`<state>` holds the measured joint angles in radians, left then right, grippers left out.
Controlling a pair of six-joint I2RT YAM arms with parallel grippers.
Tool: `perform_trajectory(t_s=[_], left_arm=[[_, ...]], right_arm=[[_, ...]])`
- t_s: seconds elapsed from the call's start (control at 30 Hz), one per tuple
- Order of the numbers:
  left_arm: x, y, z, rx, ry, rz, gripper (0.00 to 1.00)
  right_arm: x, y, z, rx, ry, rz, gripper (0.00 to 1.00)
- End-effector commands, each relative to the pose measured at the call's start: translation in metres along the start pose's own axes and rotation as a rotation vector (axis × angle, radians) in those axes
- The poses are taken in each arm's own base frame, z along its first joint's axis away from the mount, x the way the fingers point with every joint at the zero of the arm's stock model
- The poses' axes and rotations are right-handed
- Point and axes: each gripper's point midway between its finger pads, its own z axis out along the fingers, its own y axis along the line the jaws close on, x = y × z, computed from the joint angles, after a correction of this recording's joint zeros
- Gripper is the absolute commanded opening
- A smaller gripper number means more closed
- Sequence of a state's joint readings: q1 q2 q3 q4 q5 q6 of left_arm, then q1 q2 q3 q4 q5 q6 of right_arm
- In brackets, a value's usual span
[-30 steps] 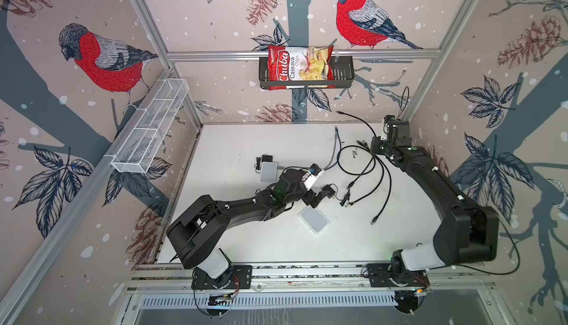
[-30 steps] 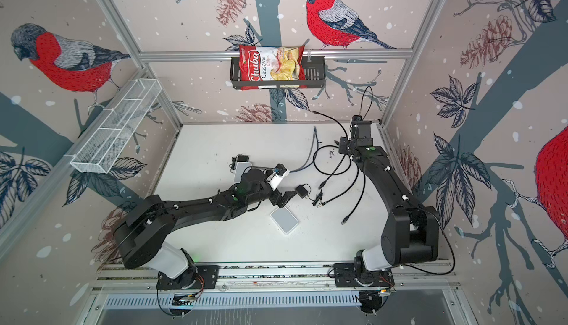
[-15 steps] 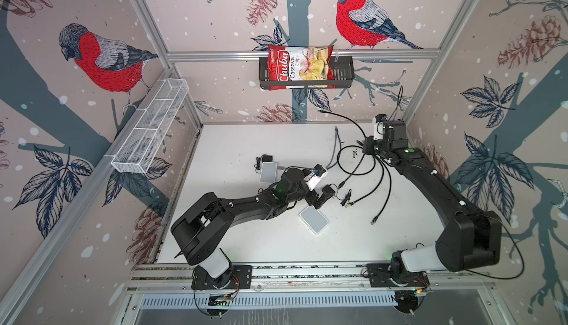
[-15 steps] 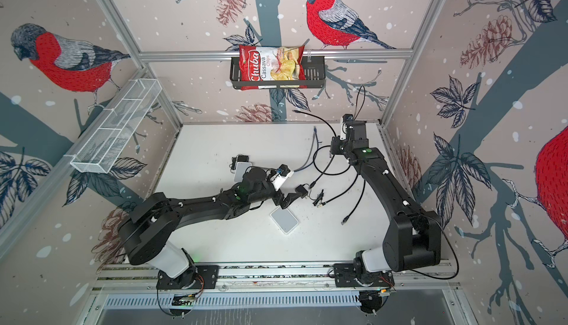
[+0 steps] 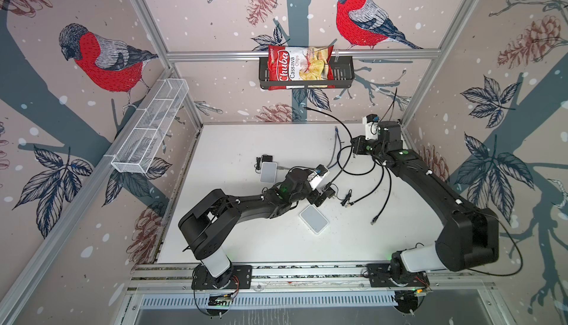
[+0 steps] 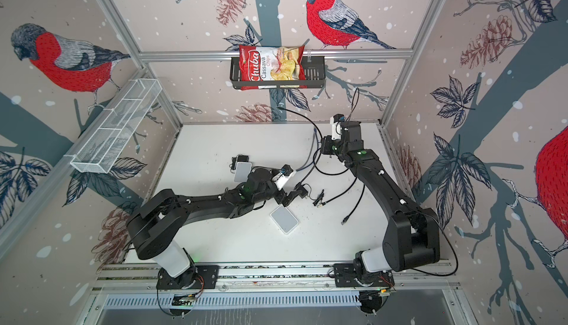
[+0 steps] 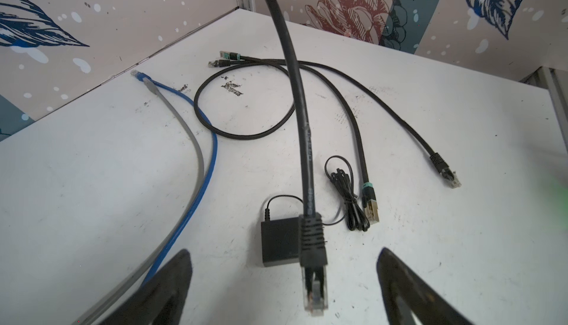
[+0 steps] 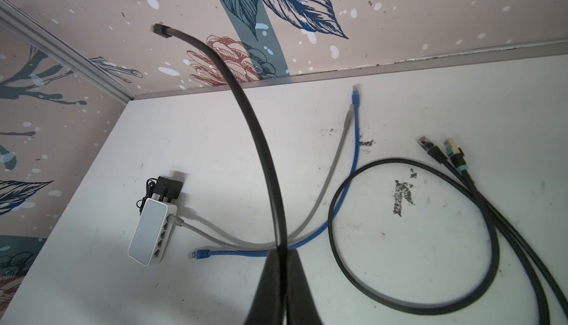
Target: Insert the plug into the switch port
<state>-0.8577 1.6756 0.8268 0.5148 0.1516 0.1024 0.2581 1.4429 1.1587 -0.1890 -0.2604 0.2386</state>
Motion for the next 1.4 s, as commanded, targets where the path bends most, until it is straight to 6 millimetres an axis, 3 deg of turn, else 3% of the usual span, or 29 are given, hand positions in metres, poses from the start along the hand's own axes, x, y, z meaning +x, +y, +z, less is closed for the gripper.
perform_trajectory(t_s=[0.0,0.1,0.37,0.67,1.03,1.23,1.37], left_arm=[[-0.004,0.002,0.003,-0.018,-0.011,0.027,0.90],[0.001,0.001,0.007,-0.020,0.004,0.042,0.82],[0.009,0.004,0.008,-0.041,0.033,0.064,0.45],[0.018,0.009,0.001,-0.073,0.071,0.107,0.27],[0.036,0.018,-0.021,-0.130,0.179,0.195,0.25],[0.044,0.025,-0.028,-0.172,0.216,0.220,0.26],[0.039,0.036,-0.038,-0.250,0.181,0.171,0.30]], right_arm=[[-0.008,0.014,0.002,-0.064,-0.031,0.012,0.00],[-0.006,0.015,0.003,-0.071,-0.027,0.019,0.00],[-0.003,0.013,0.006,-0.068,-0.018,0.015,0.00],[0.014,-0.001,0.008,-0.032,0.014,0.013,0.05],[0.038,-0.016,-0.002,0.012,0.035,-0.111,0.22],[0.040,0.012,-0.005,-0.054,-0.008,-0.333,0.24],[0.062,0.047,0.000,-0.130,-0.057,-0.694,0.27]])
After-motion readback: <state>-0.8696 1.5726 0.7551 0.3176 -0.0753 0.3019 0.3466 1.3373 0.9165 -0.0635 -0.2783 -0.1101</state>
